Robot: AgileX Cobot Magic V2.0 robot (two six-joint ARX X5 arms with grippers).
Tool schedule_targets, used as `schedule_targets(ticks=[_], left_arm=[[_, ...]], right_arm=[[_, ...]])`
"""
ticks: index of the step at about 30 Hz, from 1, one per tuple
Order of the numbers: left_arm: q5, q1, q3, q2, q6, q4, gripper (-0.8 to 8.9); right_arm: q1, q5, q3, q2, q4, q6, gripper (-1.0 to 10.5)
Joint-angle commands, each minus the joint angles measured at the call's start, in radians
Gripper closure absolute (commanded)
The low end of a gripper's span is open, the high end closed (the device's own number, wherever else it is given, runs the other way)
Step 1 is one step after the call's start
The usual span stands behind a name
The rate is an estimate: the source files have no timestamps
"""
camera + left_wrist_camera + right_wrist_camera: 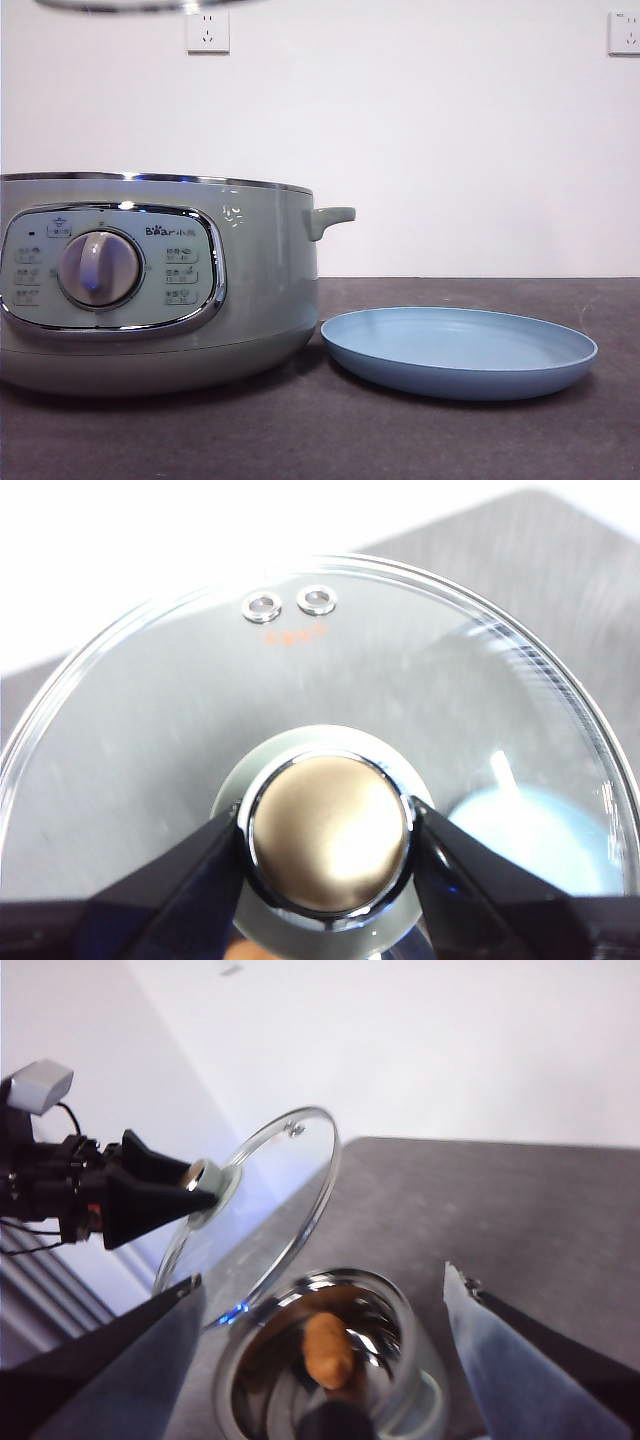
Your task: Take the potato out from the steamer,put the potato on the plate,close the lid
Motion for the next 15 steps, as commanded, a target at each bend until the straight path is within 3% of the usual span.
schedule_targets(ticks=[1,9,12,15], left_arm=[[-0.002,0.001,0.013,-0.061,0.013,0.024,8.22],[-0.078,0.001,0.013,-0.208,0.029,-0.047,8.22],[-0.080,0.001,0.013,-0.254,0.030,-0.081,8.22],[-0.091,0.001,0.013,-0.291,0.030,-0.113,8.22]], right_arm=[[0.022,-0.008,0.001,0.001,0.050,0.025,5.7],[0.094,-0.009,0.027,0.025,0.146,0.056,5.9],[0.125,-0.009,0.072,0.065,0.151,0.056,5.0],[0.159,-0.014,0.130,0.122,0.151,0.055,5.0]])
